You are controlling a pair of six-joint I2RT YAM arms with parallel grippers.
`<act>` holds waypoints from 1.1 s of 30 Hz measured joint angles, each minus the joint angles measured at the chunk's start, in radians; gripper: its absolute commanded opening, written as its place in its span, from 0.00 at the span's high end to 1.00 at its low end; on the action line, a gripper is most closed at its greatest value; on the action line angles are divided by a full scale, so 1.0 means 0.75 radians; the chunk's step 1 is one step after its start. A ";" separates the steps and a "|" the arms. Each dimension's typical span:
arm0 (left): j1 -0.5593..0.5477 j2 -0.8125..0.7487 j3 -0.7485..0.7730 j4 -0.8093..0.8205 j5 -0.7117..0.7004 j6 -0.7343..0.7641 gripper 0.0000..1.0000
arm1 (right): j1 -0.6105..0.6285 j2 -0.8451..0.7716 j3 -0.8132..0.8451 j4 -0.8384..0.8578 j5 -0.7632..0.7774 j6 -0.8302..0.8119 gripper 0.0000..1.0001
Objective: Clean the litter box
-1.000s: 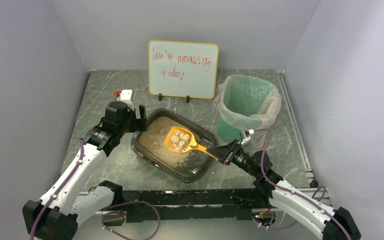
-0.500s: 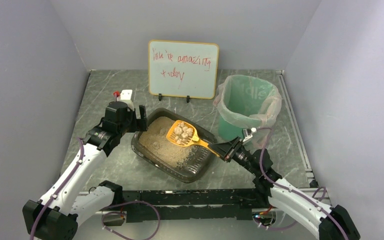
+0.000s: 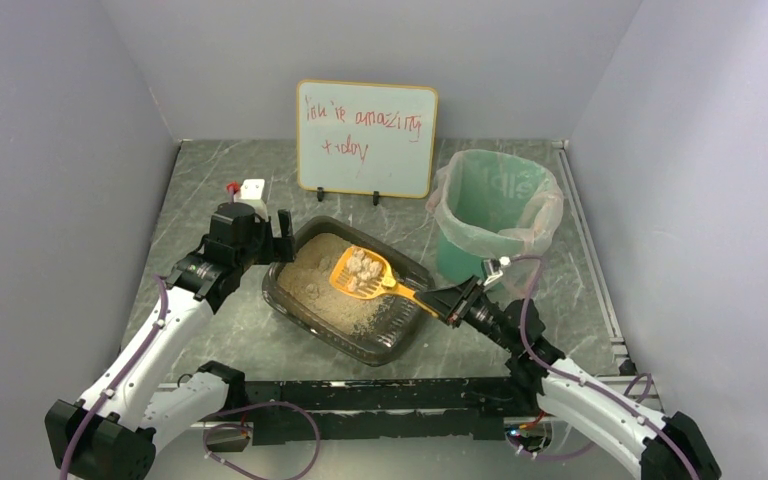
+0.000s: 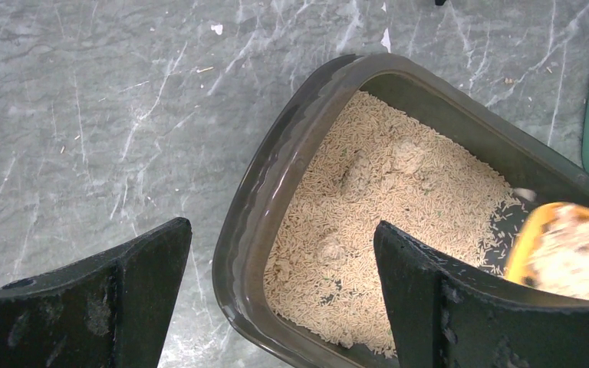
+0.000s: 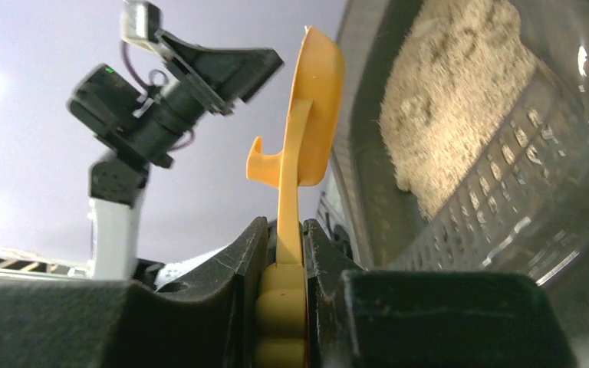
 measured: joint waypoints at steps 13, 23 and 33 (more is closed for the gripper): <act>0.000 -0.001 0.000 0.004 0.011 0.000 0.05 | 0.031 0.090 0.000 0.043 0.008 0.006 1.00; 0.001 -0.002 0.000 0.005 0.018 0.000 0.06 | 0.080 -0.006 0.009 -0.044 0.033 -0.035 1.00; 0.003 -0.017 0.000 0.005 0.020 0.000 0.06 | 0.063 -0.019 0.098 -0.139 0.036 -0.089 1.00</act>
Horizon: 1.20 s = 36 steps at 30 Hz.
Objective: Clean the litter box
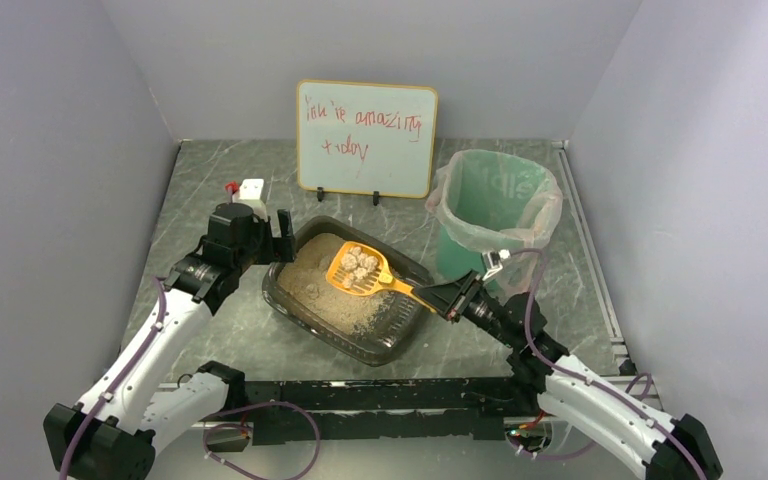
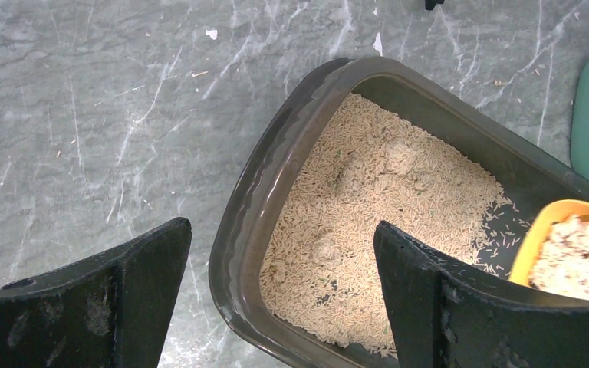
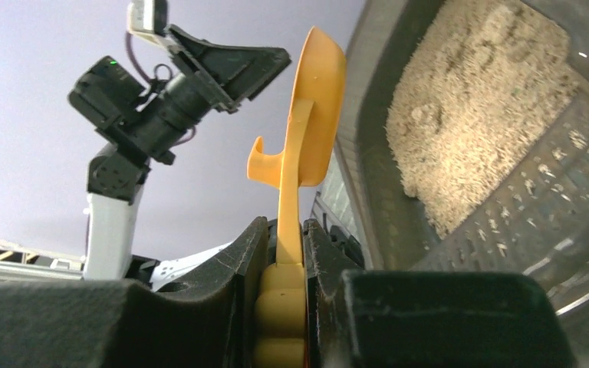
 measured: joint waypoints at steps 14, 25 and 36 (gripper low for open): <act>0.000 -0.008 0.000 0.000 0.003 0.000 0.06 | 0.000 -0.126 0.614 -0.532 0.168 -0.168 1.00; 0.000 -0.036 0.000 -0.001 0.008 -0.001 0.06 | 0.000 -0.134 0.991 -0.983 0.502 -0.279 1.00; 0.000 -0.051 0.000 -0.001 0.014 -0.001 0.06 | 0.002 -0.247 1.207 -1.298 0.860 -0.360 1.00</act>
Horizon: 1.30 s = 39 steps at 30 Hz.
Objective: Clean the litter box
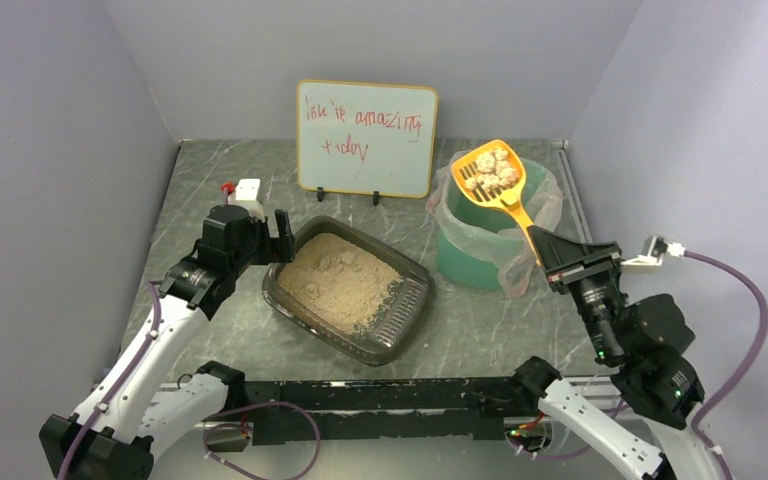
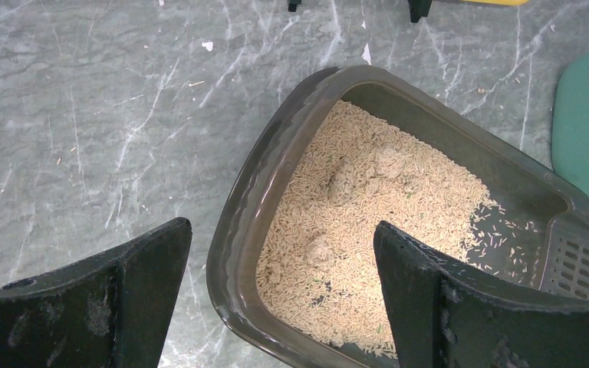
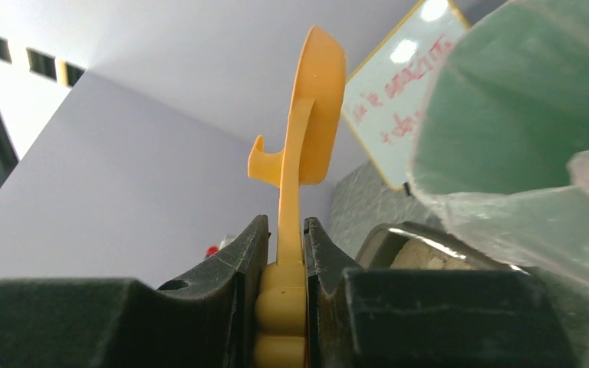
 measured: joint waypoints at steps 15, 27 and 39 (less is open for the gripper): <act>0.000 -0.004 0.000 0.000 0.001 0.000 0.06 | 0.023 0.123 0.265 -0.522 0.382 -0.217 1.00; 0.000 -0.006 0.000 0.000 0.012 0.000 0.06 | 0.025 0.494 0.467 -0.782 0.439 -0.489 1.00; 0.000 -0.010 0.000 0.000 0.026 0.000 0.07 | 0.026 0.780 0.702 -0.883 0.475 -0.753 1.00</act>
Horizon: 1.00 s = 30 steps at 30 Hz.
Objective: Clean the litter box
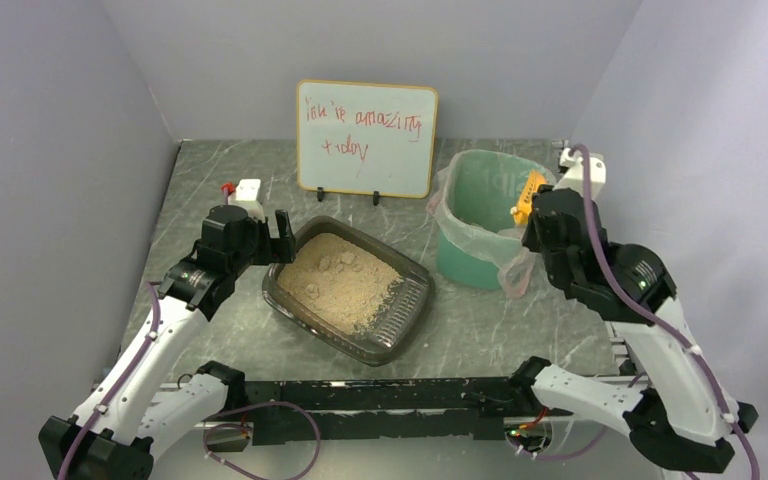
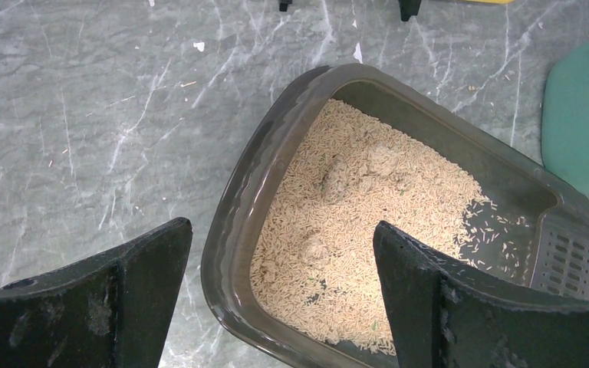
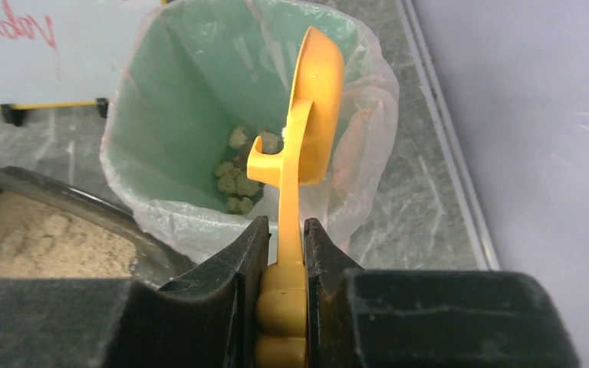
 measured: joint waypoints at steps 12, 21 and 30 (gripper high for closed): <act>-0.001 -0.001 0.000 0.000 0.008 0.000 0.07 | 0.002 0.112 0.226 -0.020 -0.028 -0.134 1.00; -0.001 -0.001 0.000 0.000 0.008 0.000 0.07 | 0.002 0.156 0.402 0.046 -0.180 -0.172 1.00; -0.001 0.003 0.000 0.000 0.008 0.000 0.07 | 0.002 0.069 0.202 0.307 -0.625 -0.088 1.00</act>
